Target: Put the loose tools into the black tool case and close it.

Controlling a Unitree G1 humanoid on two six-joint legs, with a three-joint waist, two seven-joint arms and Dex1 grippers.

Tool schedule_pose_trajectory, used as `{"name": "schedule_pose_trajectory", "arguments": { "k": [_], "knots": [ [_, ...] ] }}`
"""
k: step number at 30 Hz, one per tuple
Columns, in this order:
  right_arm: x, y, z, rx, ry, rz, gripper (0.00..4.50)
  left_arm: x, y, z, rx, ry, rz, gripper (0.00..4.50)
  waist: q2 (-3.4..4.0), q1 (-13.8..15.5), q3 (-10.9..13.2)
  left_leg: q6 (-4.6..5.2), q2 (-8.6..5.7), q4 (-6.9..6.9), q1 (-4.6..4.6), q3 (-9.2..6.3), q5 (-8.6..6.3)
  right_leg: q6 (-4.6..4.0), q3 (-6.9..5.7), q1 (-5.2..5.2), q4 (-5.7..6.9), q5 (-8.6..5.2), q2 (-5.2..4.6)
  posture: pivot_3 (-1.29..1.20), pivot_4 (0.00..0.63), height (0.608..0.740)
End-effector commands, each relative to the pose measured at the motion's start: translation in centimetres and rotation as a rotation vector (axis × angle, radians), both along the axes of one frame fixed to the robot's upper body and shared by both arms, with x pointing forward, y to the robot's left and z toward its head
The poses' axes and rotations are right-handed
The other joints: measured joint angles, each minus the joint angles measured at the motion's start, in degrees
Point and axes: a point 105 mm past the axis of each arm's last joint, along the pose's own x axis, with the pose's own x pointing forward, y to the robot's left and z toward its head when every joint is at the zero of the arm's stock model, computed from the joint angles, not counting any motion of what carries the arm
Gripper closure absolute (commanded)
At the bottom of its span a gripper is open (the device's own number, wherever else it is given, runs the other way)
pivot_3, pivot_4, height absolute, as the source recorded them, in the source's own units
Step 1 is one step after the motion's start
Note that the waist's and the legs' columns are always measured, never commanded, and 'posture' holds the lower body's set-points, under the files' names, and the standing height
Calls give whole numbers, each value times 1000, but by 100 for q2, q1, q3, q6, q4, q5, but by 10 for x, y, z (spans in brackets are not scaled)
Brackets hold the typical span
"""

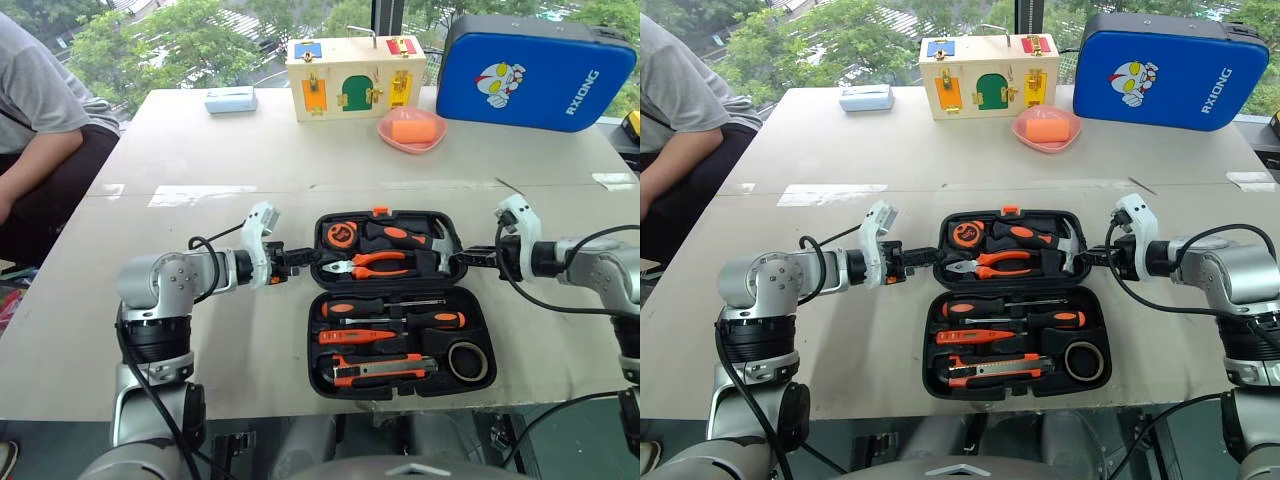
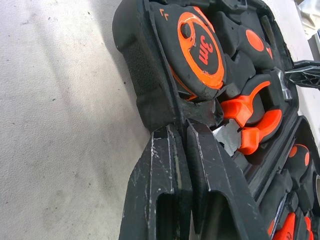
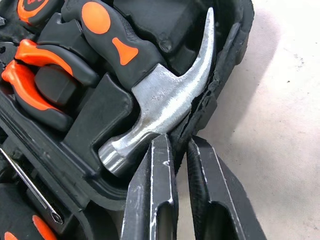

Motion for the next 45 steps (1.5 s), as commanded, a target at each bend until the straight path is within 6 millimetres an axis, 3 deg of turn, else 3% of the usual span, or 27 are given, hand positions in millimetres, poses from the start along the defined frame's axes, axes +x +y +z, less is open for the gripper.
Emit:
{"name": "schedule_pose_trajectory", "arguments": {
  "k": [1,3,8,10,14,18,24,28,34,37,38,39,40,41,42,45],
  "knots": [
    [6,-6,6,-23,-48,-49,4475,-7,-4,-9,12,21,-20,4500,1,-26,0,0,0,0,0,0,0,0,0,1,0,0,0,0,150,735],
    [7,-4,11,-10,-76,-44,4475,-5,-5,0,-5,-49,-20,4500,1,-44,-1,0,0,0,-1,0,0,0,0,1,-1,0,-1,0,150,735],
    [19,2,50,80,-305,-61,4475,10,-3,58,32,-534,15,4500,2,-56,12,-1,0,-1,-14,-2,1,-2,3,-12,1,1,-3,0,150,735],
    [22,2,63,95,-410,-76,4475,10,-1,68,78,-675,7,4500,1,-61,18,-6,0,-1,-23,-6,3,-4,4,-21,1,3,-2,0,150,735],
    [21,-2,68,-8,-614,-59,4475,6,4,61,213,-829,-21,4500,5,-68,18,-6,2,-28,-23,2,4,-4,1,-32,-13,2,-2,0,150,735],
    [12,-5,45,-229,-821,28,4475,-3,-2,47,359,-1011,-114,4500,5,-72,19,-6,0,-48,-26,3,3,-4,-6,-32,-45,2,-5,0,150,735],
    [-9,-14,1,-501,-1065,235,4475,-18,4,32,610,-1347,-180,4500,6,-73,17,-5,2,-44,-8,15,3,-3,-4,-18,-49,3,0,0,150,735],
    [-19,-26,-7,-571,-1155,308,4475,-34,7,31,684,-1490,-227,4500,6,-84,18,-5,3,-40,-2,22,3,-3,5,-20,-32,3,5,0,150,735],
    [-29,-37,3,-537,-1140,350,4475,-65,12,24,761,-1620,-335,4500,9,-94,18,-4,10,-44,0,31,2,-3,16,-22,-32,2,10,0,150,735],
    [-50,-47,5,-443,-931,442,4475,-74,25,24,774,-1568,-322,4500,19,-88,24,-2,10,-45,-2,34,1,-3,20,-22,-35,2,8,0,150,735],
    [-57,-50,10,-401,-864,475,4497,-80,29,24,758,-1542,-340,4105,21,-91,25,0,11,-46,-3,33,0,-3,20,-22,-35,2,7,0,150,735],
    [-65,-50,15,-378,-818,522,4234,-89,30,24,733,-1528,-370,3681,24,-106,27,2,16,-48,-3,32,-1,-3,22,-22,-36,2,7,0,150,735],
    [-72,-52,17,-367,-770,567,4234,-97,32,25,708,-1507,-394,3681,25,-125,26,3,19,-49,-2,32,-2,-4,27,-22,-35,2,7,0,150,735],
    [-80,-52,20,-344,-716,609,3807,-103,33,27,692,-1492,-412,3117,40,-146,37,4,21,-57,7,32,-3,-4,36,-21,-36,2,11,0,150,735],
    [-89,-52,22,-311,-655,646,3649,-110,38,31,669,-1450,-417,2934,44,-154,37,27,21,-58,19,39,-16,-5,49,-18,-24,1,14,0,150,735],
    [-104,-47,26,-243,-552,694,2362,-122,43,38,610,-1349,-439,1755,47,-91,41,36,25,-75,51,40,-21,-6,69,14,-40,0,9,0,150,735]
  ]
}}
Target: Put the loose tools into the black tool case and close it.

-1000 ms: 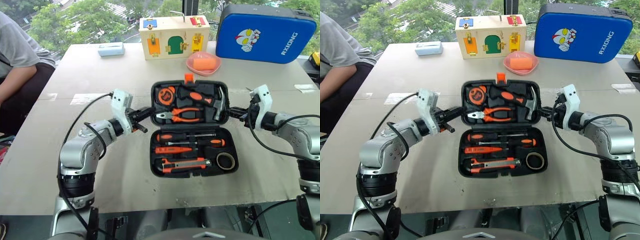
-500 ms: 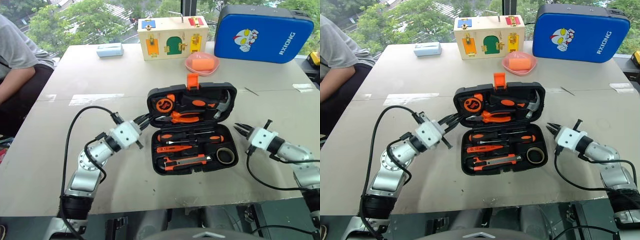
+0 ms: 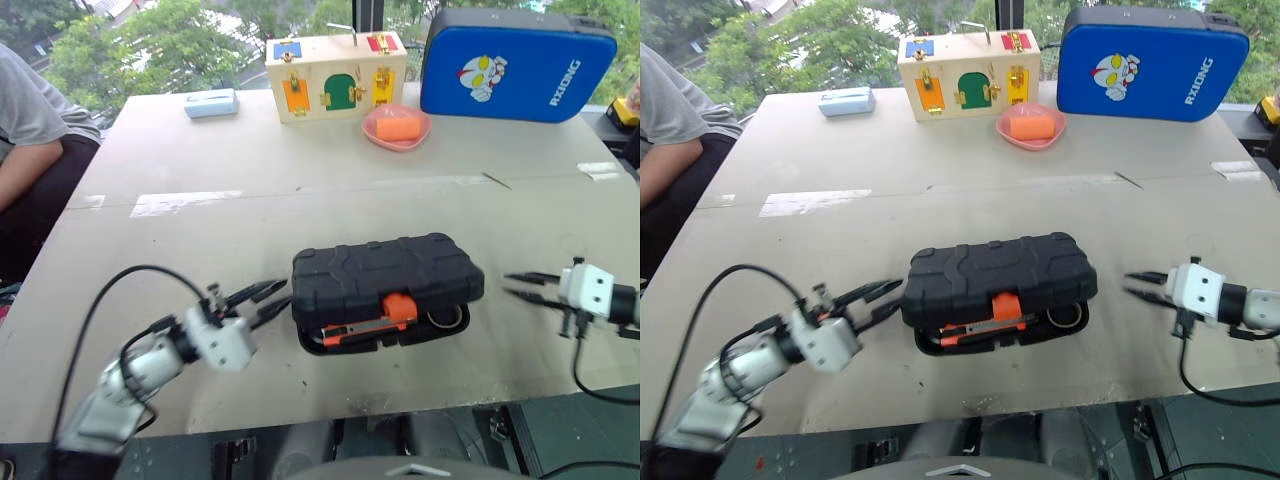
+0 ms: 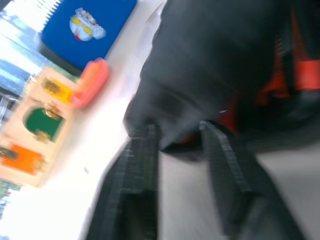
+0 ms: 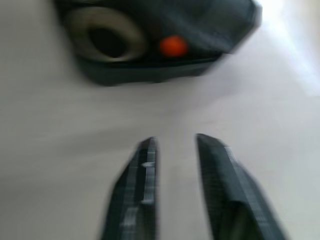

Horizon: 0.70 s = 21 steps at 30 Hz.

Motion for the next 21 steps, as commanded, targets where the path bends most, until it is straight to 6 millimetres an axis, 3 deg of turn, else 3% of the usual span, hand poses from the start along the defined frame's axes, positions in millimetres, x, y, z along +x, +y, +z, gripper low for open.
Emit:
{"name": "schedule_pose_trajectory", "arguments": {
  "k": [1,2,6,8,10,11,13,14,18,21],
  "knots": [
    [-13,13,18,57,72,74,1768,-7,1,22,-51,79,-21,1182,4,47,4,2,0,-3,23,1,-2,-1,-2,25,-4,0,0,0,150,735],
    [-19,19,17,72,111,92,1404,-8,6,20,-30,137,-8,798,13,72,5,5,0,-3,34,-3,-4,-1,-11,44,-8,-1,-2,0,150,735],
    [-34,36,13,124,200,133,1404,-4,29,10,-9,317,86,798,20,140,6,13,-1,-2,46,-8,-9,0,-29,68,-30,-1,-2,0,150,735],
    [-40,42,7,128,228,156,2001,16,42,4,-54,419,189,699,20,176,7,13,-2,-2,45,-9,-9,1,-52,67,-31,-1,0,0,150,735],
    [-48,46,2,132,268,183,2620,41,49,9,-150,466,261,1166,23,223,9,13,-4,3,43,-26,-9,1,-75,69,-31,-1,5,0,150,735],
    [-50,47,1,133,280,189,3250,48,50,10,-177,485,279,1493,22,225,10,13,-7,13,36,-42,-9,2,-91,71,-31,0,19,0,150,735],
    [-57,52,-6,122,317,217,4256,67,43,9,-224,593,253,2437,19,210,10,12,-13,22,34,-47,-9,4,-97,79,-31,1,19,0,150,735],
    [-59,53,-11,110,320,225,4500,76,35,11,-231,616,209,2940,18,209,8,12,-14,27,31,-49,-9,5,-97,76,-31,1,19,0,150,735],
    [-54,54,-27,76,295,221,4500,105,3,10,-187,678,68,4342,11,180,6,-10,-19,39,30,-51,4,7,-102,79,-26,2,20,0,150,735],
    [-43,60,-34,69,262,203,4500,120,-20,5,-138,713,-21,4428,7,100,7,-15,-19,41,25,-47,8,7,-87,75,-19,2,21,0,150,735]
  ]
}}
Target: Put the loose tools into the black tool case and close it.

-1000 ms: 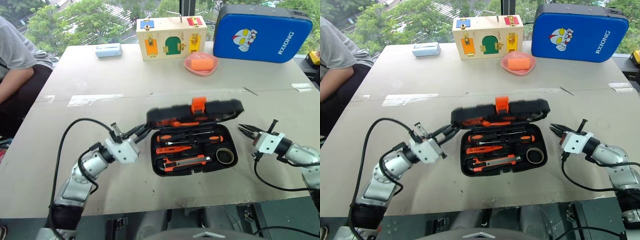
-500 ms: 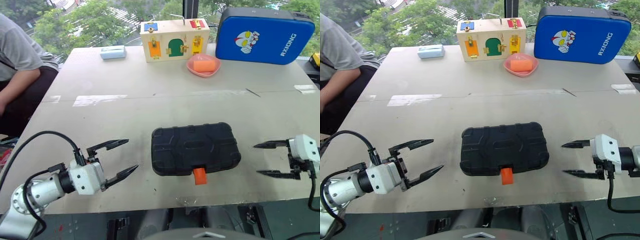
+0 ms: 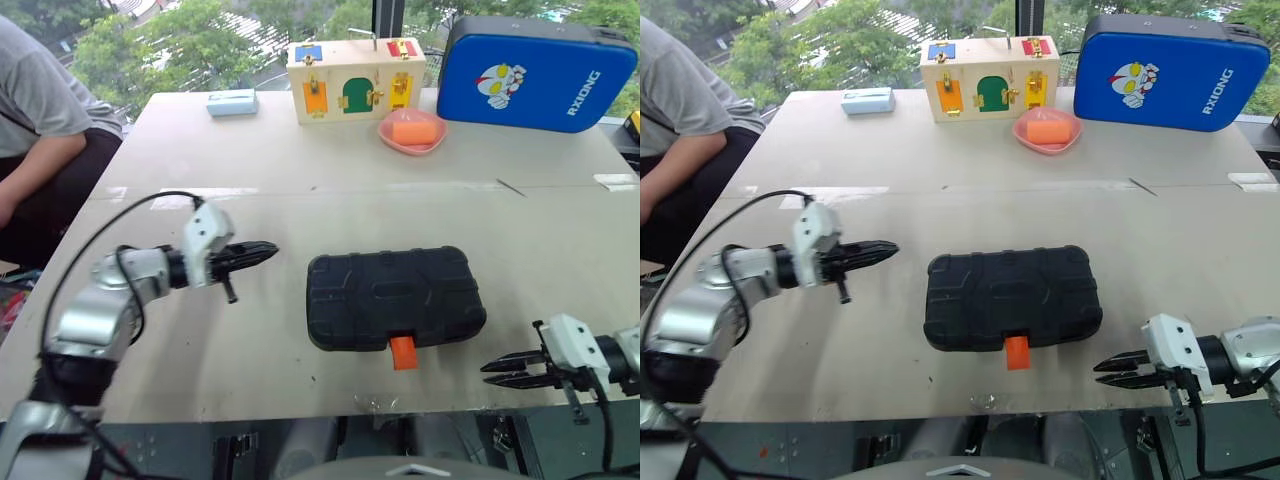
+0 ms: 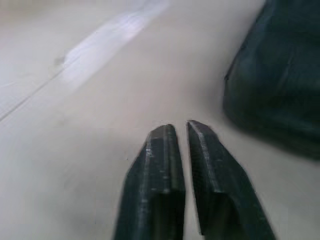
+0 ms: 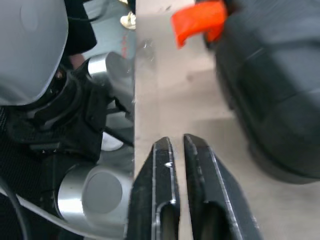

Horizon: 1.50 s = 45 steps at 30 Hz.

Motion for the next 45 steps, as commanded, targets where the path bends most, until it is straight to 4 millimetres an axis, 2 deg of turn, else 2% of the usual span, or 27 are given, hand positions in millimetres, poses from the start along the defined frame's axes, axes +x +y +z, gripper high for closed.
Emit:
{"name": "schedule_pose_trajectory", "arguments": {
  "k": [1,4,9,12,17,20,24,28,30,34,38,42,45],
  "knots": [
    [14,8,-4,-14,-66,-10,4500,13,-23,-9,42,44,-125,4428,-3,-33,-4,0,1,-5,3,1,0,0,4,0,0,-1,-1,0,150,735],
    [26,17,-5,-8,-111,-32,4500,17,-43,-18,74,88,-225,4428,-5,-53,0,-1,2,0,-2,-5,1,0,-5,-1,0,-1,8,0,150,735],
    [57,28,8,26,-223,-127,4500,9,-56,-31,135,162,-357,4428,-8,-155,1,-2,2,-2,-4,-10,1,1,3,-2,-11,-2,11,0,150,735],
    [87,25,18,15,-317,-224,4500,-8,-59,-39,165,227,-434,4428,-14,-277,-1,-2,2,3,3,-7,1,2,17,-2,-1,0,13,0,150,735],
    [109,14,21,-14,-358,-298,4500,-34,-65,-36,138,293,-495,4428,-8,-207,-4,-1,-5,0,8,2,0,8,32,-8,4,-1,8,0,150,735],
    [109,4,19,-33,-349,-297,4500,-29,-64,-29,103,243,-429,4428,-5,-146,-5,-3,-4,-13,0,-10,0,9,20,-17,0,-5,7,0,150,735],
    [105,-12,28,-30,-350,-333,4500,-17,-56,-3,17,196,-340,4428,-4,-94,-1,-5,-6,-10,-8,-9,-1,10,24,-18,-9,-4,3,0,150,735],
    [86,-24,53,68,-282,-363,4500,-22,-73,38,-115,242,-388,4428,-7,-41,5,-3,-8,6,-10,-14,-2,11,16,-12,-2,-3,0,0,150,735],
    [72,-20,61,122,-222,-347,4500,-26,-86,44,-136,266,-433,4428,-6,-37,4,-2,-8,9,-10,-19,-2,11,10,-8,-1,-3,0,0,150,735],
    [50,-4,61,165,-126,-314,4500,-26,-117,27,-62,255,-518,4428,-6,-60,2,-3,-8,3,-6,-19,-2,11,11,-1,-5,-3,-15,0,150,735],
    [46,9,43,150,-105,-324,4500,-17,-137,-4,52,239,-551,4428,-9,-97,5,-3,-9,6,-4,-15,-2,11,14,-1,-2,-3,-13,0,150,735],
    [45,17,25,116,-82,-337,4500,-15,-141,-28,157,223,-585,4428,-9,-65,1,-3,-12,9,-3,-15,-2,11,11,1,-1,-3,-12,0,150,735],
    [51,20,14,88,-88,-362,4500,-17,-137,-34,182,223,-602,4428,-11,-68,-2,-3,-13,9,-2,-15,-1,11,12,1,-2,-3,-13,0,150,735]
  ]
}}
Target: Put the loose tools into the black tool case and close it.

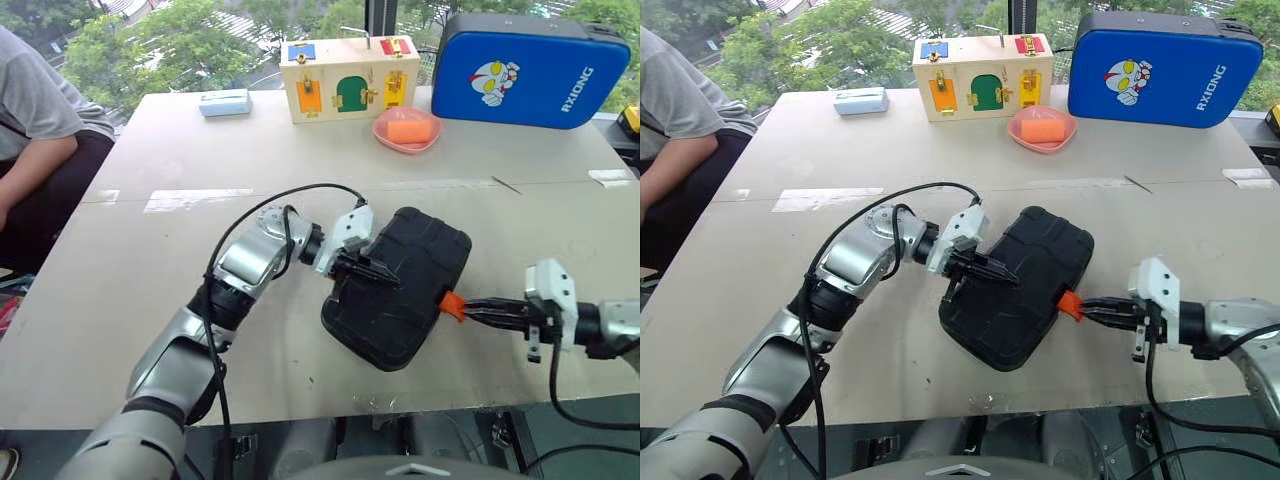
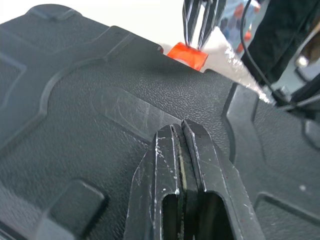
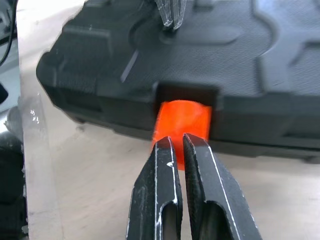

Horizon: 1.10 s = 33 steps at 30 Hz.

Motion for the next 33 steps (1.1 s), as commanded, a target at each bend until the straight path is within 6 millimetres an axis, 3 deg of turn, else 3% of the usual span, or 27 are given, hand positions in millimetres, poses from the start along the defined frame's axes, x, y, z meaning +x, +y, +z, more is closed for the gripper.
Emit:
{"name": "schedule_pose_trajectory", "arguments": {
  "k": [1,7,12,19,25,29,33],
  "knots": [
    [7,5,-7,-41,-37,-20,4500,-1,12,-30,114,30,19,4428,0,-8,-2,0,0,0,0,-1,0,0,0,0,0,0,0,0,150,735],
    [15,8,-26,-66,-23,-59,4500,-4,11,-29,105,24,12,4428,-3,-19,-7,0,0,0,5,-2,0,0,0,2,1,0,10,0,150,735],
    [17,8,-26,-73,-31,-63,4500,-3,9,-29,116,-14,-1,4428,-2,-9,-7,0,0,0,5,-2,0,0,0,1,1,0,11,0,150,735],
    [-10,-17,17,-20,6,6,4500,-1,11,-27,103,-14,15,4428,-1,-1,-8,1,0,0,4,-2,-1,0,0,4,0,0,12,0,150,735],
    [-8,3,45,84,-22,37,4500,-2,9,-28,99,-13,15,4428,-10,-17,-14,18,2,1,12,-4,-10,0,-1,11,2,0,9,0,150,735],
    [-2,18,31,60,-18,39,4500,-1,7,-28,96,-15,14,4428,-12,11,-16,14,2,0,11,-8,-8,0,-7,10,1,0,0,0,150,735],
    [5,15,9,-14,11,1,4500,0,8,-27,96,-13,18,4428,-12,26,-16,1,0,0,6,-9,-1,0,-9,7,-2,0,1,0,150,735]
  ]
}}
